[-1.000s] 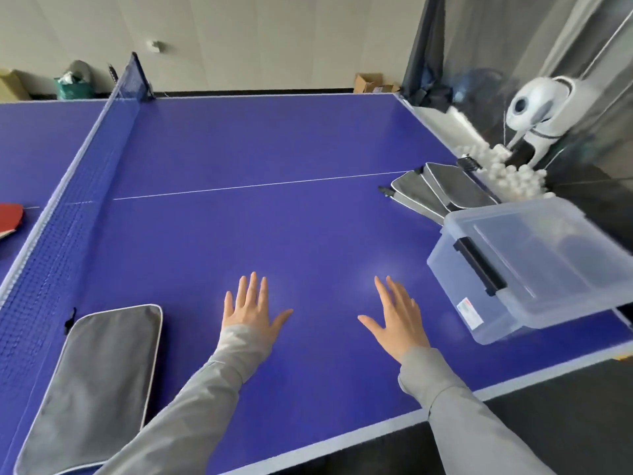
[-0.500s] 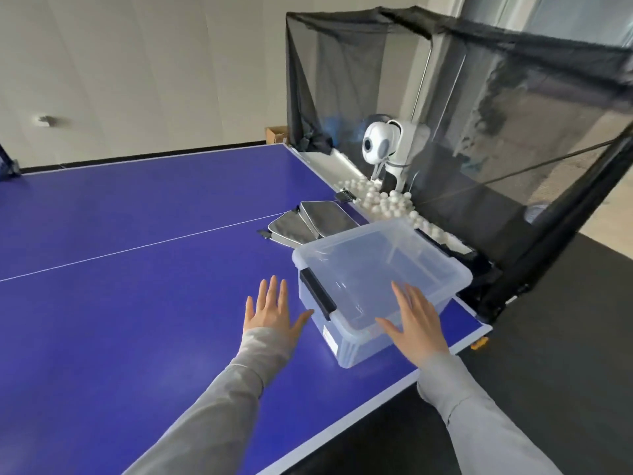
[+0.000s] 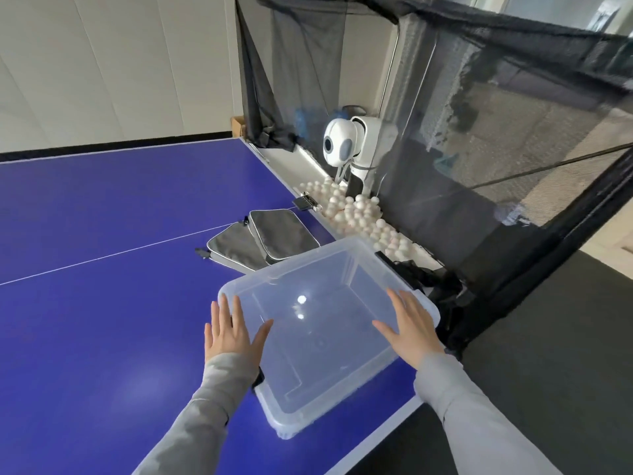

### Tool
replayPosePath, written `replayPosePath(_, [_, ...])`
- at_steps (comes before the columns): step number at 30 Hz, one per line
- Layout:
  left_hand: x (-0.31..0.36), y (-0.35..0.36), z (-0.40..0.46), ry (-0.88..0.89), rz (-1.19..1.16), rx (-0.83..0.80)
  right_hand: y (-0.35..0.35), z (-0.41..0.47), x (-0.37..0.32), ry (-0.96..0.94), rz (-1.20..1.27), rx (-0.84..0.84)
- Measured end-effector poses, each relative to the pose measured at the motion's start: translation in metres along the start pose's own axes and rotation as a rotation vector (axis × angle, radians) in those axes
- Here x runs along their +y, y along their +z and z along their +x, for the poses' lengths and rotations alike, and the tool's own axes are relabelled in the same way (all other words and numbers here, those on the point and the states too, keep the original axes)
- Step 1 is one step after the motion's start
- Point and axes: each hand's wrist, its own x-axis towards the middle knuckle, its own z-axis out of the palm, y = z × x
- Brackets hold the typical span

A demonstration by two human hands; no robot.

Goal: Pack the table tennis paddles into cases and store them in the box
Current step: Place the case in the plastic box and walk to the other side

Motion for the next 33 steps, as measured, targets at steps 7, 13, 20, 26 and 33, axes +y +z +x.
replayPosePath(7, [0.003, 0.016, 0.006, -0.157, -0.159, 0.069, -0.014, 0.072, 0.046, 0.052, 0.076, -0.034])
replayPosePath(13, [0.005, 0.027, 0.002, -0.394, -0.453, 0.054, -0.018, 0.136, 0.062, 0.059, 0.323, -0.166])
replayPosePath(20, [0.019, 0.030, -0.013, -0.637, -0.855, 0.144, 0.005, 0.169, 0.083, 0.082, 0.703, -0.378])
replayPosePath(26, [0.015, 0.025, -0.017, -0.684, -1.080, 0.121, 0.014, 0.173, 0.091, 0.141, 1.001, -0.440])
replayPosePath(33, [0.008, 0.025, -0.018, -0.710, -1.138, 0.043, 0.013, 0.175, 0.094, 0.159, 1.073, -0.494])
